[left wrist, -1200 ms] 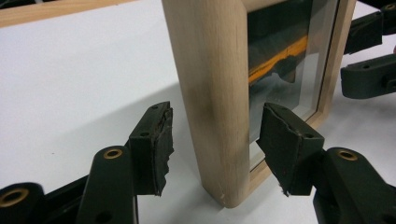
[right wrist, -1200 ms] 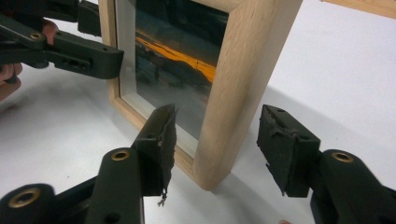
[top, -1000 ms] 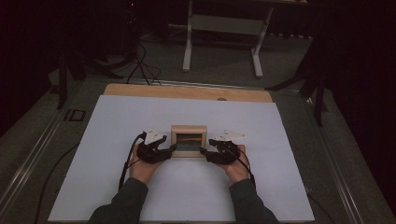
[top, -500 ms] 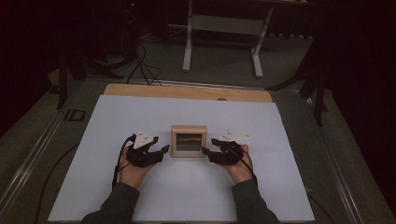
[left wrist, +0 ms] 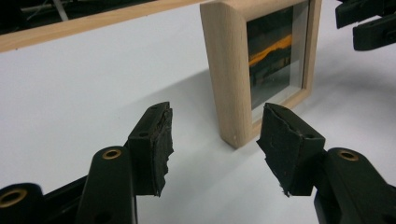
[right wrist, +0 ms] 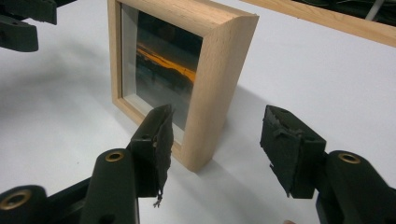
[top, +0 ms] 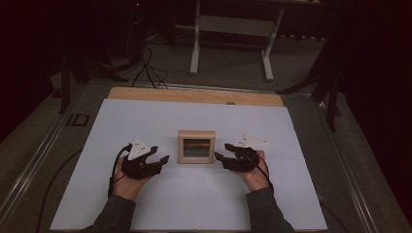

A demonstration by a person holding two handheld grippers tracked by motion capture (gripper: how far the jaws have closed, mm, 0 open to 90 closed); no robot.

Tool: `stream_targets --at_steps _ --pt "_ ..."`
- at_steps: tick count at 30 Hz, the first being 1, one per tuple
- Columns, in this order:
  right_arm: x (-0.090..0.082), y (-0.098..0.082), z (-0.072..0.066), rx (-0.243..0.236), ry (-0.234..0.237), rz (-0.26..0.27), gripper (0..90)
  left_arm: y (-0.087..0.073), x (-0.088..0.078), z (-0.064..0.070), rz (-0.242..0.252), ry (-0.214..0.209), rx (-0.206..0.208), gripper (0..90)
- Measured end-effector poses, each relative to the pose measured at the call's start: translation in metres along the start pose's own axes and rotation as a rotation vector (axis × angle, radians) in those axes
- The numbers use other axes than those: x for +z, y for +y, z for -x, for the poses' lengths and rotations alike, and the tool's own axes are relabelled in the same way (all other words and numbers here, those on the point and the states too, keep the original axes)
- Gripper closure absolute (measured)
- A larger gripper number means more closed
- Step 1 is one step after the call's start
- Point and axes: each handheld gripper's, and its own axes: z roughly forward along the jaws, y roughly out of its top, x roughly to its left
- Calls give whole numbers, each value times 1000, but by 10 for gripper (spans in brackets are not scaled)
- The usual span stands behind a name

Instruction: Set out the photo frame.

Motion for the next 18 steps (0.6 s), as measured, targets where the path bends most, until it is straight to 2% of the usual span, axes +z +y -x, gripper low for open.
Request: stream_targets --at_steps 6,9,18 --pt "-4 -2 2 -7 -10 -4 431 -4 -5 -1 -17 22 7 438" --pt "-6 -3 4 -1 -18 -2 430 -7 -6 -1 -23 19 7 437" --pt "-12 -9 14 19 -33 22 425 -13 -14 -8 -23 31 -21 438"
